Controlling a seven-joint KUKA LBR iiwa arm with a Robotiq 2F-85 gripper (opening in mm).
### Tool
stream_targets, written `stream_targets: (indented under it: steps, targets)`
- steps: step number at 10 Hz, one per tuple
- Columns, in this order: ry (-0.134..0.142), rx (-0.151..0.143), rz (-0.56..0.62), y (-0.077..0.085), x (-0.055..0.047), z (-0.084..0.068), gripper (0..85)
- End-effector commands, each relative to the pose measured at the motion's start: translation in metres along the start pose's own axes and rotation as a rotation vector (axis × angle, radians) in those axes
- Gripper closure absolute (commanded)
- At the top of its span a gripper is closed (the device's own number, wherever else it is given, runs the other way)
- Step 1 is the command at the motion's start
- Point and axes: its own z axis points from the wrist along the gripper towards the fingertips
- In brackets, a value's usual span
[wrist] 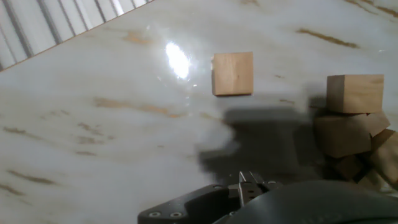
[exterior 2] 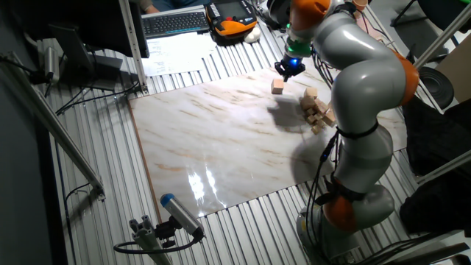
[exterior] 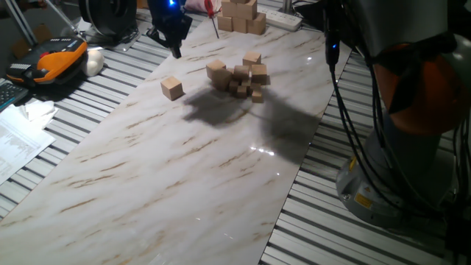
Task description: Stack the blocks into a pyramid shape
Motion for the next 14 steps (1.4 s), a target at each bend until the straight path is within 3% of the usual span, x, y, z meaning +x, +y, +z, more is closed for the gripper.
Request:
stream_targets:
  steps: [1,2,5,6,7,11,14]
  targets:
    - [-0.005,0.004,0.01,0.002,-0.005,0.002,85.0]
    - [-0.014,0.022,0.018,0.005,-0.016,0.004,85.0]
    - [-0.015,0.007,0.033,0.004,-0.042,0.02,85.0]
    - [-0.012,0.001,0.033,0.005,-0.046,0.027,85.0]
    - [-0.015,0.008,0.033,0.008,-0.049,0.033,68.0]
    - [-0.024,0.001,0.026,0.012,-0.067,0.064,68.0]
    - [-0.045,0.019,0.013,0.012,-0.073,0.078,68.0]
